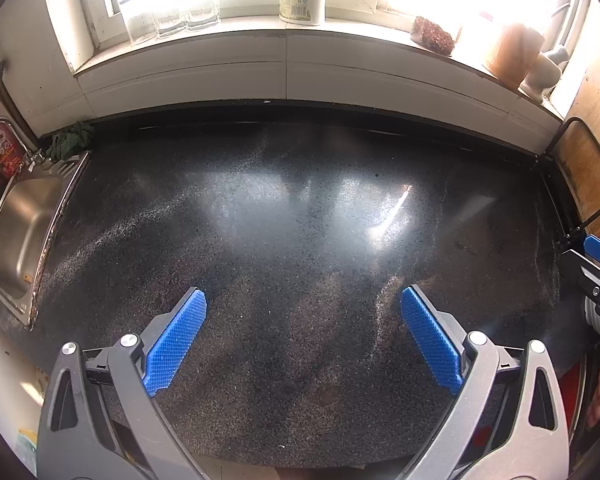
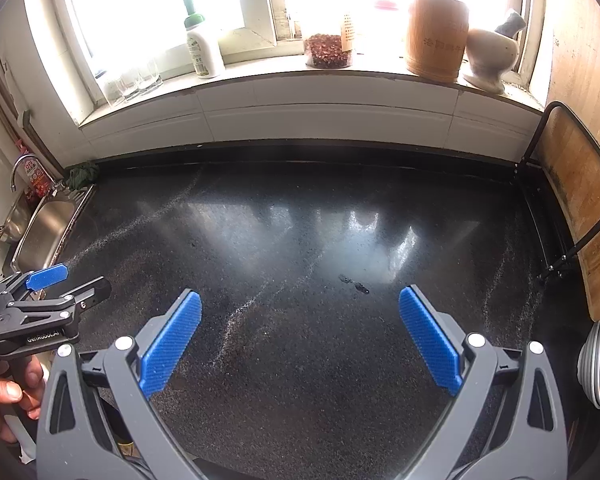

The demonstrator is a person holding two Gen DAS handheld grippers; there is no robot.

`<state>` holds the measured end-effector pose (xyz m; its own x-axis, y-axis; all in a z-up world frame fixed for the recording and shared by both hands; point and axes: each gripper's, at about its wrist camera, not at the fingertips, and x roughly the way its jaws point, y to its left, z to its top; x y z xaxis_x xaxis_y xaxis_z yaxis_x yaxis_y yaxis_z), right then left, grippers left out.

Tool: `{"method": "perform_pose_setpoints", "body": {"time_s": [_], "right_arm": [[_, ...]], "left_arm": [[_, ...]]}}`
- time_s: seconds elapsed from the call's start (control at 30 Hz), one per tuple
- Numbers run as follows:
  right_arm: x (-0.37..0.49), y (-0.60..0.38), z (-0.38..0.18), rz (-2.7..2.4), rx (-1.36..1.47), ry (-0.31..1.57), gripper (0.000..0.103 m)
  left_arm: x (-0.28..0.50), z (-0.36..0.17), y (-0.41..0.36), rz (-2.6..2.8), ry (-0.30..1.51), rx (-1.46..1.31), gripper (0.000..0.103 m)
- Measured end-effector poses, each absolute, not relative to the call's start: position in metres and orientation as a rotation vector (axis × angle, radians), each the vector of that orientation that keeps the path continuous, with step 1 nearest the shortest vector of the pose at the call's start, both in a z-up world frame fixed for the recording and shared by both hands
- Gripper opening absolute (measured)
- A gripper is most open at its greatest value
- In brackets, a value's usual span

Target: Collect trash

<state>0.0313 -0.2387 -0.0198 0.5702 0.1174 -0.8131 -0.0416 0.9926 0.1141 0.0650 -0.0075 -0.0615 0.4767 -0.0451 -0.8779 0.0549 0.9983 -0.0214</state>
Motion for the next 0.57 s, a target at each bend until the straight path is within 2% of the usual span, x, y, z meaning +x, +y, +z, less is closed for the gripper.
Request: {"method": "perform_pose_setpoints", "body": {"time_s": [0.57], "right_arm": [[0.031,-0.249,-0.03,0.088,0.102,0.979,0.096]], "left_arm": [[0.067,-0.074,-0.012,-0.053,1.073,0.071,0.095]]}}
